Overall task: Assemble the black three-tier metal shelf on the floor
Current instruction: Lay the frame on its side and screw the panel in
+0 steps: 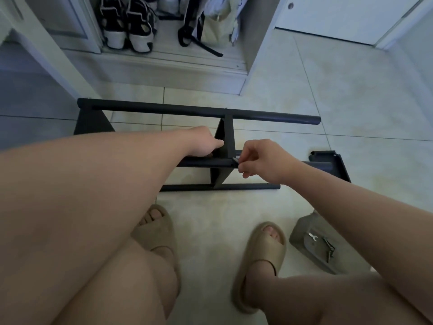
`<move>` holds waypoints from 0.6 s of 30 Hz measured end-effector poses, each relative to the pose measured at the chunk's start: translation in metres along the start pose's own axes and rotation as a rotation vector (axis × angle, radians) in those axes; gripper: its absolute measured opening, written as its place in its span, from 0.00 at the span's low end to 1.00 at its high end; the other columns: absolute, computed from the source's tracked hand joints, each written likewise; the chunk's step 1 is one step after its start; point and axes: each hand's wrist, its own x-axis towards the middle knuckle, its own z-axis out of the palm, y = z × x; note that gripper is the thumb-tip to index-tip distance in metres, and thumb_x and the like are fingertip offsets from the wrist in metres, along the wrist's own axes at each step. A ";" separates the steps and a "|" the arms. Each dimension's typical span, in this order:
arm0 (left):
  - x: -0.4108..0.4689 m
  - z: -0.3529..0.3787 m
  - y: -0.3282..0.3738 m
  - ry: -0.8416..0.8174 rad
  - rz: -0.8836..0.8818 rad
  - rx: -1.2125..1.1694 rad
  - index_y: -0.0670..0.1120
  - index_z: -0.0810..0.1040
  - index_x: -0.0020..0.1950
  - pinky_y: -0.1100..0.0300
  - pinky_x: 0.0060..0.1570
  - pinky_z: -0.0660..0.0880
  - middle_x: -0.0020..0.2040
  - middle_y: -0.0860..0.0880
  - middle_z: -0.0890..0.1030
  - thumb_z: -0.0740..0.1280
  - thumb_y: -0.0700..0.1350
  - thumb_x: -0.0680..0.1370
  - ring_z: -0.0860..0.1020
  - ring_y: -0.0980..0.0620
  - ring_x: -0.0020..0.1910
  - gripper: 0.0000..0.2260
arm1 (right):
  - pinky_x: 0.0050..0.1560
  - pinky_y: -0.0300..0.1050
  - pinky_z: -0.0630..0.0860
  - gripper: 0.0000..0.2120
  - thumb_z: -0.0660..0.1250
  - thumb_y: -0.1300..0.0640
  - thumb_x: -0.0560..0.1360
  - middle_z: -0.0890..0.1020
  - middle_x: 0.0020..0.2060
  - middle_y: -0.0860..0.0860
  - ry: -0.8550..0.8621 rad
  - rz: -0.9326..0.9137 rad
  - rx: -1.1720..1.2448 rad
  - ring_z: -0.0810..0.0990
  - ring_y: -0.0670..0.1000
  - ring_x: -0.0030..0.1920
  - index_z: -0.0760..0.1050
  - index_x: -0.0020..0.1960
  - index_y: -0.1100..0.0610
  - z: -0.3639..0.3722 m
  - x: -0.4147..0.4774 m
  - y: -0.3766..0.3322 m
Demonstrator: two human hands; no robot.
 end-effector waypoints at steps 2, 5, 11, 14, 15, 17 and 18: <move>0.005 0.001 0.000 0.019 -0.015 -0.024 0.43 0.82 0.55 0.53 0.54 0.74 0.47 0.46 0.83 0.59 0.60 0.82 0.79 0.45 0.48 0.22 | 0.33 0.31 0.74 0.08 0.71 0.66 0.76 0.86 0.38 0.54 -0.018 -0.021 0.072 0.86 0.47 0.36 0.76 0.42 0.56 0.000 -0.001 0.000; 0.010 0.005 0.002 0.020 -0.032 -0.040 0.44 0.83 0.53 0.53 0.52 0.73 0.44 0.47 0.83 0.58 0.63 0.81 0.79 0.45 0.44 0.25 | 0.36 0.35 0.78 0.08 0.71 0.68 0.76 0.86 0.38 0.56 -0.056 -0.034 0.137 0.86 0.49 0.35 0.76 0.42 0.58 -0.002 -0.001 0.003; 0.012 0.010 0.009 0.015 -0.010 -0.034 0.47 0.82 0.50 0.54 0.49 0.73 0.45 0.49 0.83 0.59 0.62 0.80 0.79 0.47 0.45 0.21 | 0.38 0.36 0.80 0.08 0.70 0.69 0.76 0.86 0.34 0.51 -0.081 -0.017 0.147 0.86 0.50 0.36 0.75 0.42 0.59 -0.003 -0.005 0.006; 0.012 0.012 0.012 0.033 -0.008 -0.011 0.46 0.78 0.43 0.55 0.40 0.69 0.41 0.48 0.78 0.61 0.61 0.80 0.75 0.47 0.40 0.19 | 0.36 0.33 0.78 0.08 0.71 0.68 0.76 0.86 0.35 0.51 -0.070 -0.016 0.126 0.87 0.51 0.38 0.76 0.42 0.59 -0.002 -0.006 0.006; 0.011 0.011 0.014 0.035 -0.008 -0.013 0.46 0.77 0.42 0.55 0.37 0.66 0.39 0.48 0.77 0.62 0.60 0.80 0.74 0.48 0.38 0.19 | 0.36 0.34 0.78 0.08 0.71 0.68 0.76 0.86 0.36 0.51 -0.067 -0.018 0.113 0.87 0.51 0.38 0.76 0.42 0.58 -0.001 -0.007 0.006; 0.011 0.011 0.016 0.032 -0.004 -0.016 0.45 0.78 0.44 0.55 0.37 0.66 0.38 0.48 0.76 0.63 0.59 0.81 0.73 0.48 0.37 0.18 | 0.42 0.42 0.81 0.09 0.71 0.68 0.76 0.86 0.38 0.54 -0.069 -0.023 0.080 0.87 0.52 0.39 0.75 0.42 0.57 0.002 -0.007 0.007; 0.010 0.011 0.017 0.028 -0.002 -0.017 0.44 0.78 0.47 0.55 0.39 0.67 0.39 0.48 0.76 0.63 0.58 0.80 0.74 0.47 0.39 0.18 | 0.45 0.47 0.81 0.09 0.71 0.67 0.76 0.86 0.39 0.55 -0.069 -0.022 0.063 0.87 0.52 0.40 0.75 0.42 0.56 0.004 -0.007 0.008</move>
